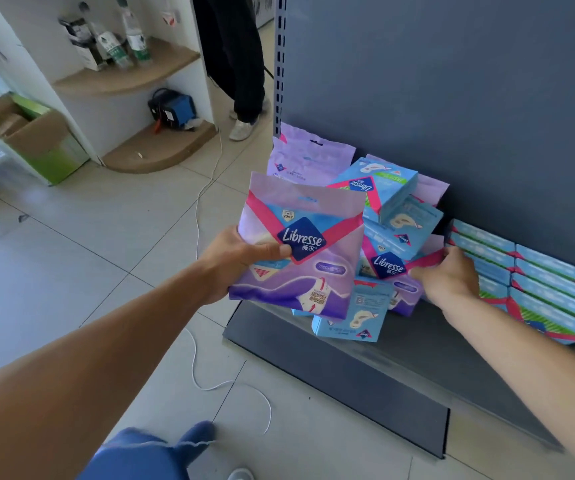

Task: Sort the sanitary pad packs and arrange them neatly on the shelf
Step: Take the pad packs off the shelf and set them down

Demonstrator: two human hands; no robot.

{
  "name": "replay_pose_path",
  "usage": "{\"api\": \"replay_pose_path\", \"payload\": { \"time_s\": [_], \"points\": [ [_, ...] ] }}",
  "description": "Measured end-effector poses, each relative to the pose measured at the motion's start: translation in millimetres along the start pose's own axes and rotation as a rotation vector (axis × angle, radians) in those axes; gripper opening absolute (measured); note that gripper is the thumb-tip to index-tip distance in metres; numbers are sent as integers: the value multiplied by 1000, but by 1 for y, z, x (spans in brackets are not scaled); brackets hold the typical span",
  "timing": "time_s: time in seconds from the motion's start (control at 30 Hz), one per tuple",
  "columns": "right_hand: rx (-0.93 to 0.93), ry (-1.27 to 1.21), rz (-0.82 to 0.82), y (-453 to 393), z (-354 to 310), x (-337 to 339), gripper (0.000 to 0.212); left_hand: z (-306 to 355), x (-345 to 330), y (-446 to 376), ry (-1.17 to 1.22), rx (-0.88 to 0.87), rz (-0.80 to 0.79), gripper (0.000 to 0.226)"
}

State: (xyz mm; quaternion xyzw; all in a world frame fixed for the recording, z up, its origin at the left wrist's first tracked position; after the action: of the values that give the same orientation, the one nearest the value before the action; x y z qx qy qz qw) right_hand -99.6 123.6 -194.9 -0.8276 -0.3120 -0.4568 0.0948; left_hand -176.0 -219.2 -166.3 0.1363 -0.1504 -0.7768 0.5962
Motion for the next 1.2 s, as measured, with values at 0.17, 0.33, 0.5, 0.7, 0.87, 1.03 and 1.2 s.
{"api": "replay_pose_path", "payload": {
  "time_s": [0.17, 0.33, 0.5, 0.7, 0.87, 1.03, 1.2],
  "points": [
    [-18, -74, -20, -5, 0, 0, 58, -18, -25, -4, 7, 38, -51, 49],
    [3, -58, -25, -2, 6, -1, 55, -55, -66, -1, -10, 114, -115, 60],
    [78, -12, -86, -4, 13, -2, 32, -74, -92, -3, 0, 128, -104, 52],
    [270, -38, -118, 5, 7, -6, 8, -74, -109, -8, -10, 122, -72, 51],
    [242, -184, -199, 10, 24, 3, 25, -77, -121, -11, -10, 115, -79, 60],
    [168, -446, -148, -8, 50, 37, 33, -75, -137, -12, 4, 97, -71, 53],
    [89, -701, -132, -25, 79, 73, 32, -80, -144, -12, -11, 119, -53, 57]
  ]
}}
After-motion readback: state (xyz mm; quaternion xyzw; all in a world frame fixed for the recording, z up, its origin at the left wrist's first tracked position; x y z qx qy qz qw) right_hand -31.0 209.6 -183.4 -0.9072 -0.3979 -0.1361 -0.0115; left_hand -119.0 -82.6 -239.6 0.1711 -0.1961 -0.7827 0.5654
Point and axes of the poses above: each hand's wrist, its own y-axis away from the middle knuckle, its own x-axis out of the back of the hand, z = x × y, the point moved 9 cm from there along -y, towards the middle knuckle, and after that the axes turned 9 degrees about z, right-handed, at the moved point
